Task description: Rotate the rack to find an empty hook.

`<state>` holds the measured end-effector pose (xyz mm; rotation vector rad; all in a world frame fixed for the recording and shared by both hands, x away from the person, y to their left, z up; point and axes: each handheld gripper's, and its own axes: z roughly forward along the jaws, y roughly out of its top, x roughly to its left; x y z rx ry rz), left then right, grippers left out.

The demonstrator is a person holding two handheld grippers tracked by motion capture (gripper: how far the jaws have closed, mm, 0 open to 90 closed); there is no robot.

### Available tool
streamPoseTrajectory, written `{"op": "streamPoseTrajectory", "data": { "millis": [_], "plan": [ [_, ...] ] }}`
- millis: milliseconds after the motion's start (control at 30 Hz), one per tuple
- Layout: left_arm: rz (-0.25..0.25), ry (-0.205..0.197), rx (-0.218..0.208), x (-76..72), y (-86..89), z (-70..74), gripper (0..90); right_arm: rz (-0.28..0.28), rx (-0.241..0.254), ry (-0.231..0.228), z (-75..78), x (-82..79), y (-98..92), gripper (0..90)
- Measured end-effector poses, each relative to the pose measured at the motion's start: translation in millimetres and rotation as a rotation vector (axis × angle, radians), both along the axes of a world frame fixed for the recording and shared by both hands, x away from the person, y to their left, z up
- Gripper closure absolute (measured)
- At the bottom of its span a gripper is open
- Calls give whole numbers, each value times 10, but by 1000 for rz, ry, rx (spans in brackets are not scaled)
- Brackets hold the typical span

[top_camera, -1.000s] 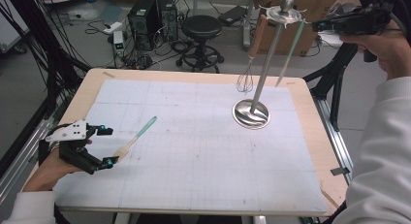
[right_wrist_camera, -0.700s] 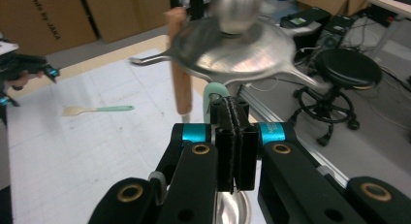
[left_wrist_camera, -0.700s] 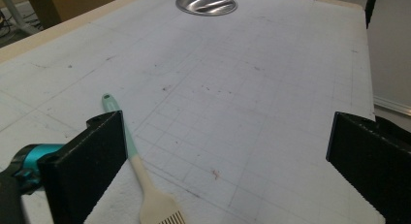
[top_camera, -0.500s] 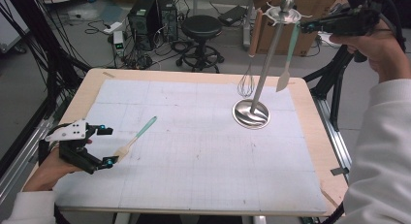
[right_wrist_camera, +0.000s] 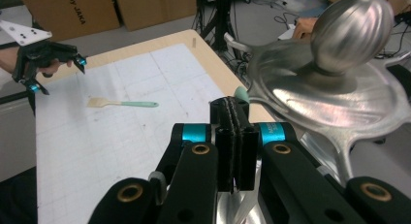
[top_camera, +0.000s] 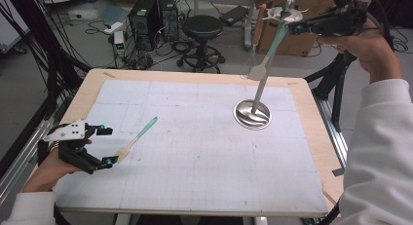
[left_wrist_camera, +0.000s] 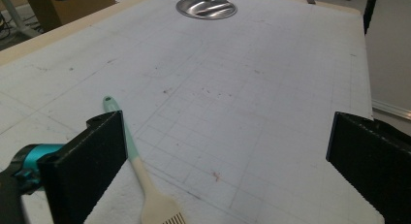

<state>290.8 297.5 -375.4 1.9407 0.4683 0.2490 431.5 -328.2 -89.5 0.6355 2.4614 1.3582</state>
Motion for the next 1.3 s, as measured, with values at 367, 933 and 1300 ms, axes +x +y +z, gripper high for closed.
{"op": "streamPoseTrajectory", "data": {
  "millis": [367, 933, 1300],
  "plan": [
    [-4, 4, 5, -1, -17, -6, 17, -46, -1, 27, -137, -151, -307, 894],
    [-6, 6, 14, -1, -32, -12, 17, -163, 46, 34, -99, -105, -749, 894],
    [-4, 8, 14, 2, -33, -15, 17, -169, 60, 21, -20, 71, -691, 894]
  ]
}}
